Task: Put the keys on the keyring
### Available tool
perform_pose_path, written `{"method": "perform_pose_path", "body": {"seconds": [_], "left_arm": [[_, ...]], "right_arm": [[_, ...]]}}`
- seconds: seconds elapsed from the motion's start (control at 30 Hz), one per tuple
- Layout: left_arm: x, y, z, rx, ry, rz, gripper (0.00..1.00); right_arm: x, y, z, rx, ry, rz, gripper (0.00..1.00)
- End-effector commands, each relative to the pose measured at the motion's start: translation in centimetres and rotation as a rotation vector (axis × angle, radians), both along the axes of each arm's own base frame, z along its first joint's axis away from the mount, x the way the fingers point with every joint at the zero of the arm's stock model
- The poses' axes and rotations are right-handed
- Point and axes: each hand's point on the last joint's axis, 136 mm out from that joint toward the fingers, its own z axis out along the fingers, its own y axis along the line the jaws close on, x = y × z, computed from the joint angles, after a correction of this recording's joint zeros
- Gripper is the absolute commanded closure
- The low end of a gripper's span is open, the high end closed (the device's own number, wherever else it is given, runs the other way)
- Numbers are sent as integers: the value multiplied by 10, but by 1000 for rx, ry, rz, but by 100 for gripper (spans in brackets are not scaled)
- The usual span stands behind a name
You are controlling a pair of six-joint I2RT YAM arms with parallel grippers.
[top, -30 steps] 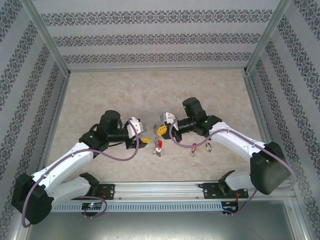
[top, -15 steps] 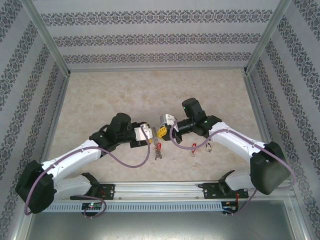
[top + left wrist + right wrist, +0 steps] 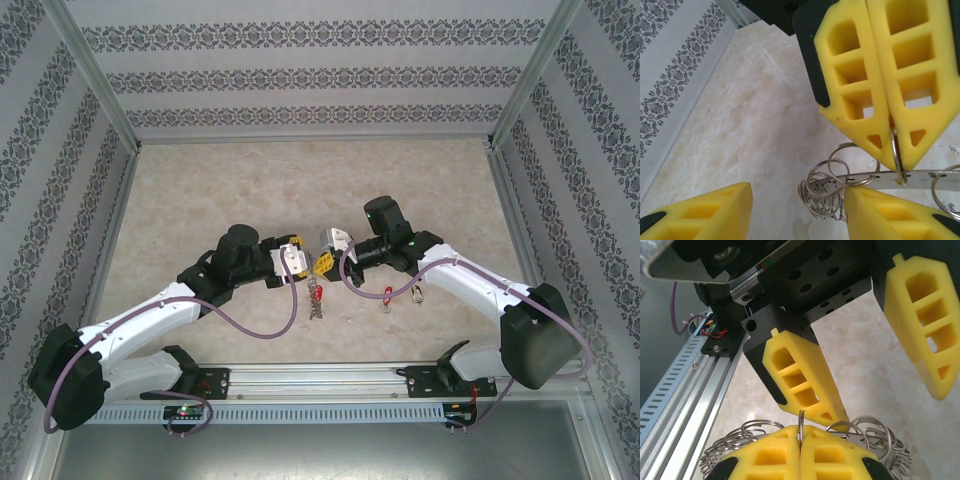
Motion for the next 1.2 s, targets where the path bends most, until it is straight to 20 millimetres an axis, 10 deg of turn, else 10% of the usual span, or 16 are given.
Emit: {"method": "perform_pose_path", "body": {"seconds": [0.0,0.47,1.17], "left_arm": [[-3,-8,4,-27,-5,-28,49],[23,-4,23,-151,74,155,81],[-37,-10,20,-245,266,-89,65]], "right_arm": [[-10,4,11,51,-11,59,100],[-8,1,4,12,-44,31,100],[3,-1,-2,-16,-179,-13,100]]}}
